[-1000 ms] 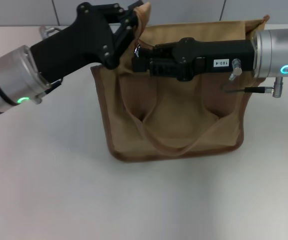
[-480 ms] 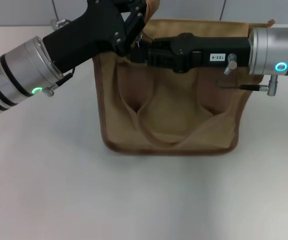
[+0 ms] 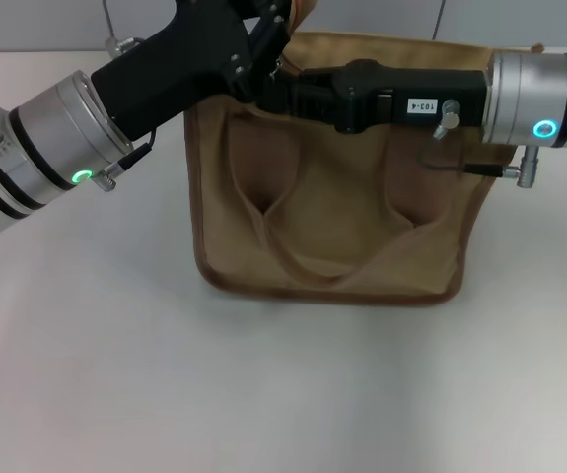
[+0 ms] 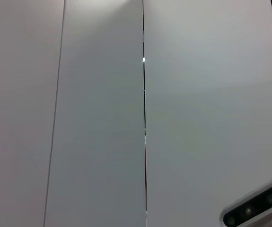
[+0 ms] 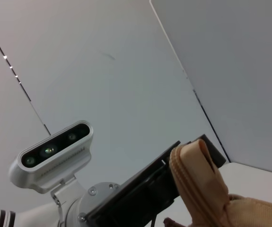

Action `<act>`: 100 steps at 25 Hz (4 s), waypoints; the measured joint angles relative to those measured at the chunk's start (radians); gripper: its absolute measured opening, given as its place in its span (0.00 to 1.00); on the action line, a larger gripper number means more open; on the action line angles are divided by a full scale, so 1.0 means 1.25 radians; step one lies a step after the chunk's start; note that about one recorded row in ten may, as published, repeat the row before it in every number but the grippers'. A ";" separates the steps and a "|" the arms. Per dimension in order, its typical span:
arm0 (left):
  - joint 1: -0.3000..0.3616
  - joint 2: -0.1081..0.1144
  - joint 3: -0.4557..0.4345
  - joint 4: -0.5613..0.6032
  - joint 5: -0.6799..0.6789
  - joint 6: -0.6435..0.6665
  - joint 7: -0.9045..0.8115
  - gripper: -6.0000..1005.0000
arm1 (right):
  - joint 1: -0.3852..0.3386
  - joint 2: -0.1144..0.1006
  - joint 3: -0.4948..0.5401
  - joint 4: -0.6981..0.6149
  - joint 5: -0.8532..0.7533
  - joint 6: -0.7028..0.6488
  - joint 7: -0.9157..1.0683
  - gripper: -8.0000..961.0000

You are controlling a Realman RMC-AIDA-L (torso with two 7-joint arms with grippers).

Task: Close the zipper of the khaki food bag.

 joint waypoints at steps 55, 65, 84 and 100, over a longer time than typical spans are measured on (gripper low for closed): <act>0.068 0.006 0.005 0.034 -0.073 0.048 -0.050 0.07 | -0.137 -0.025 0.190 -0.095 -0.058 -0.155 0.003 0.12; 0.064 0.005 0.005 0.034 -0.071 0.060 -0.050 0.07 | -0.041 -0.005 0.119 -0.054 -0.119 -0.070 0.000 0.38; 0.054 0.004 0.007 0.033 -0.069 0.063 -0.050 0.08 | -0.012 -0.001 0.023 -0.046 -0.053 -0.006 0.003 0.24; 0.058 0.003 0.014 0.032 -0.068 0.068 -0.060 0.08 | -0.040 -0.006 -0.046 -0.123 -0.050 -0.003 0.077 0.05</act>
